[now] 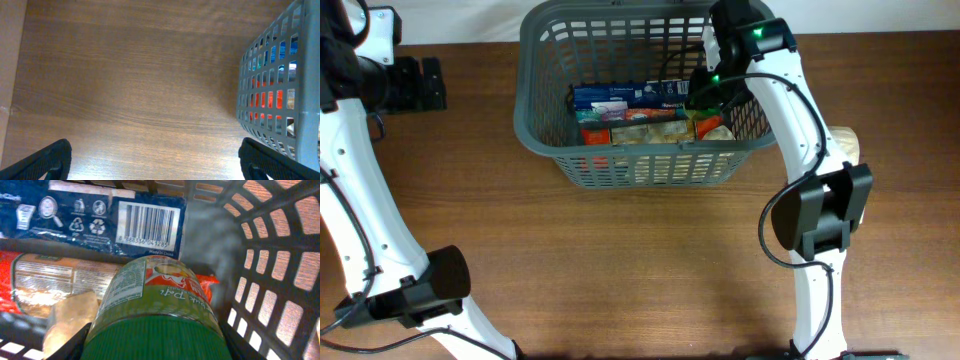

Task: Pack container
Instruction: 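Carry the jar over the basket and release it inside, then move the right gripper to the crumpled bag and grasp it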

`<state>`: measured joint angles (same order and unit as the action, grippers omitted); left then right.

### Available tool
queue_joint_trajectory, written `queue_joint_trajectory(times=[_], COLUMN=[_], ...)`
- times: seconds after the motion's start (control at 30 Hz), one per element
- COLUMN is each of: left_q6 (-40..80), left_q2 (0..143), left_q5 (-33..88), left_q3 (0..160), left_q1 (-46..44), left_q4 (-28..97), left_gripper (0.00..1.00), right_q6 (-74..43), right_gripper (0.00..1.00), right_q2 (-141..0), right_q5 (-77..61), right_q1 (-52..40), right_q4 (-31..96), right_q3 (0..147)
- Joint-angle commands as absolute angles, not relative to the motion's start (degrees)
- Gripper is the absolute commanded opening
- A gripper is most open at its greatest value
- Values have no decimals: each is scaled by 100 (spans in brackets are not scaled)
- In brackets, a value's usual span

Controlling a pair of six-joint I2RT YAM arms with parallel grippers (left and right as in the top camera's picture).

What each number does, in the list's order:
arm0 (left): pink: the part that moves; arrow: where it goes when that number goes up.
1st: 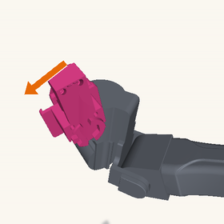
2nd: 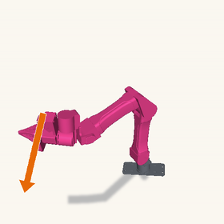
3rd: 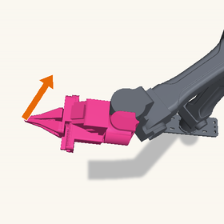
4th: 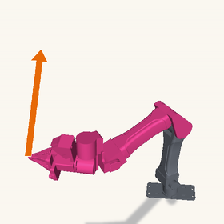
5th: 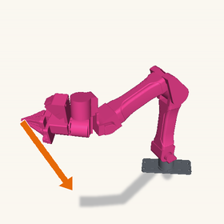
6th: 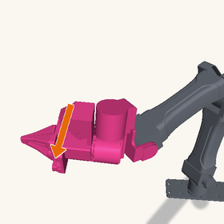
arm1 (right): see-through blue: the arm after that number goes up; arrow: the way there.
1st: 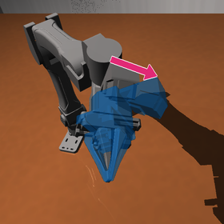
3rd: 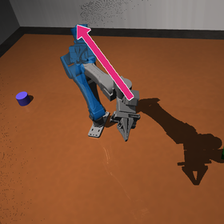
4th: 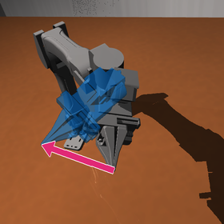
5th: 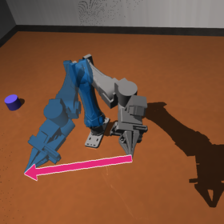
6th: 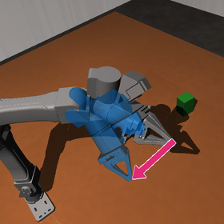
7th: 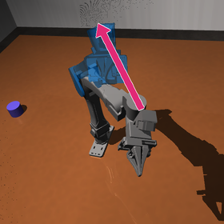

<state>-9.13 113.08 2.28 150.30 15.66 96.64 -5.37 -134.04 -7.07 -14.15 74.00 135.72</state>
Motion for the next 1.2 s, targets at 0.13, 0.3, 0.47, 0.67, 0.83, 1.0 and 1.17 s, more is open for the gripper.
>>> queue_joint_trajectory(times=[0.13, 0.3, 0.47, 0.67, 0.83, 1.0, 1.17], left_q6=[-843, -843, -843, -843, -843, -843, -843], left_q2=[11290, 11290, 11290, 11290, 11290, 11290, 11290], left_q5=[209, 209, 209, 209, 209, 209, 209], left_q3=[15004, 15004, 15004, 15004, 15004, 15004, 15004], left_q1=[1566, 1566, 1566, 1566, 1566, 1566, 1566], left_q4=[9666, 9668, 9668, 9666, 9666, 9668, 9666], left_gripper=[99, 99, 99, 99, 99, 99, 99], right_q6=[-821, -821, -821, -816, -816, -816, -794], right_gripper=[29, 28, 55, 89, 84, 85, 91], right_q2=[-13388, -13498, -13616, -13622, -13452, -13198, -12995], right_q5=[259, 377, 379, 421, 421, 436, 1363], right_q1=[-1450, -1450, -1450, -1441, -1422, -1424, -1334], right_q4=[7164, 7153, 7067, 6963, 7181, 7627, 8368], right_q3=[13585, 13585, 13585, 13651, 14184, 15174, 16247])
